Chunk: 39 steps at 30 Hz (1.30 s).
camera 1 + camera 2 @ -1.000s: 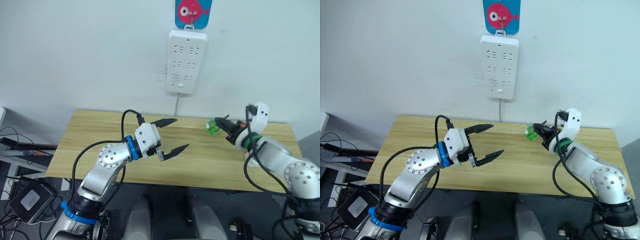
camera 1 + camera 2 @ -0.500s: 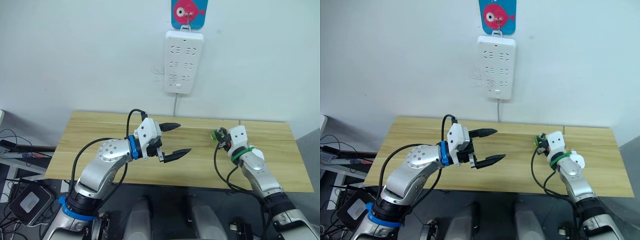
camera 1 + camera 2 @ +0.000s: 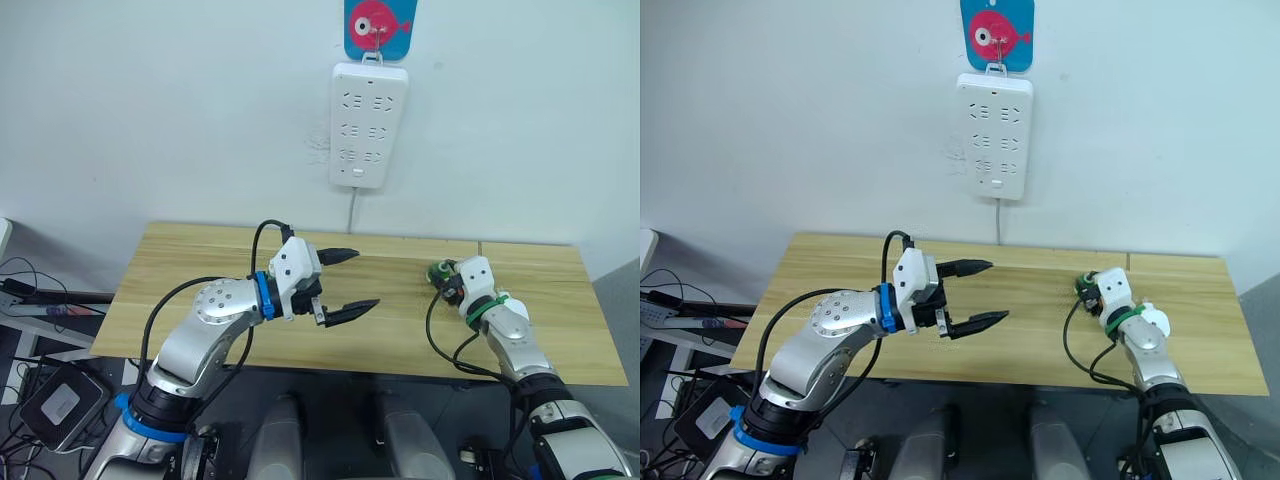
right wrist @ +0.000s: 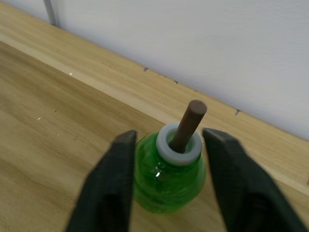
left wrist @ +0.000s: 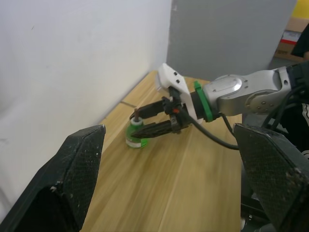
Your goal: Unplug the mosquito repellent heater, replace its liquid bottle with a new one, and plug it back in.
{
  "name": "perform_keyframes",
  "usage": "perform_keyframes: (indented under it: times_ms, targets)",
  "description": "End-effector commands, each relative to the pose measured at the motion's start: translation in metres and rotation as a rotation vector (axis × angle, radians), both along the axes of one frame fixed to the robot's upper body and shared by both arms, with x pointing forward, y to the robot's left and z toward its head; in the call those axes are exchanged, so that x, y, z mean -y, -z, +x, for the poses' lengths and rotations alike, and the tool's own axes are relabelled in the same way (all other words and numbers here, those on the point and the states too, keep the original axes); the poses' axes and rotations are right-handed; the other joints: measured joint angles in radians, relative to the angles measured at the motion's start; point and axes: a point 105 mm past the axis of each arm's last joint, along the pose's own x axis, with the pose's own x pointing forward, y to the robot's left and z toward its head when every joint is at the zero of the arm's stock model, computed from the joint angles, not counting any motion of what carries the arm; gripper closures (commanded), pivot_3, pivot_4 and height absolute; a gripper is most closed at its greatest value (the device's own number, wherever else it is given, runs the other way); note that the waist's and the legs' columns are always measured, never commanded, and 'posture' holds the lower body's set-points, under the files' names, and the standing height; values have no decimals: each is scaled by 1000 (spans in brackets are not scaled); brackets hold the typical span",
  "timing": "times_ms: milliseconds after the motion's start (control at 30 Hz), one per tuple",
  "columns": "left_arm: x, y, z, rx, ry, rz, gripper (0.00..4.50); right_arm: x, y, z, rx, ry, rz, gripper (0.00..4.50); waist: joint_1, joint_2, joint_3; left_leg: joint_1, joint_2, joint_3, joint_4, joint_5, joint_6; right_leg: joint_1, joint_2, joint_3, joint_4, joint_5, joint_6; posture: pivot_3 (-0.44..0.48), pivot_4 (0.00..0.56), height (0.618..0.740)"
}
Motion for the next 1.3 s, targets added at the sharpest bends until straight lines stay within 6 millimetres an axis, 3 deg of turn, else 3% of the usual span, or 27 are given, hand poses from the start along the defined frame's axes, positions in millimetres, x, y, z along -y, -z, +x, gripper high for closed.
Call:
perform_keyframes:
  times_ms: [33,100,233,300,400,533,667,833,1100,1300]
  targets:
    - [-10,-2,3,25,-70,-10,0,8,-25,-3,101,-13,-29,873,1,0,0,0,0,0,0,0,0,0,0,0,0,0,0,28,268,740]
    - [-24,4,8,28,-163,-4,0,3,-44,-7,162,-48,-45,116,2,0,0,0,0,0,0,0,0,0,0,0,0,0,0,29,272,740]
    - [-74,20,20,82,-494,8,0,-42,-97,-21,267,-195,-34,50,-7,1,1,1,1,0,-2,0,0,-1,0,2,0,0,0,20,288,740]
    - [-101,34,22,68,-674,1,0,-76,-111,-32,211,-329,13,50,-8,1,1,1,2,0,-3,0,0,-1,0,1,1,0,0,24,294,740]
    - [-124,54,20,31,-841,-26,0,-112,-119,-48,119,-487,38,50,2,2,1,2,3,-3,-3,0,0,0,0,-1,0,0,0,34,303,740]
    - [-115,80,19,-9,-862,-43,0,-137,-132,-59,31,-605,78,50,22,1,4,1,2,-1,-3,0,0,0,-2,-1,0,0,0,45,318,740]
    - [-117,99,36,-39,-944,-103,0,-155,-141,-74,-36,-721,56,50,39,-1,7,0,0,0,-3,0,0,0,-7,0,-2,0,0,39,330,740]
    - [-118,118,58,-56,-960,-127,0,-155,-144,-86,-96,-770,23,50,39,-4,11,-1,-1,0,-3,0,0,-1,-5,-2,-3,0,0,13,336,740]
    - [-93,136,82,-77,-858,-93,0,-149,-152,-91,-131,-745,12,50,23,-7,15,-1,0,-1,-5,0,0,-1,-1,-3,-3,0,0,-34,333,740]
    - [-98,144,93,-101,-912,-80,0,-147,-158,-90,-127,-729,3,50,8,-9,16,-1,-1,-1,-5,0,0,-1,-2,-3,-3,0,1,-58,324,740]
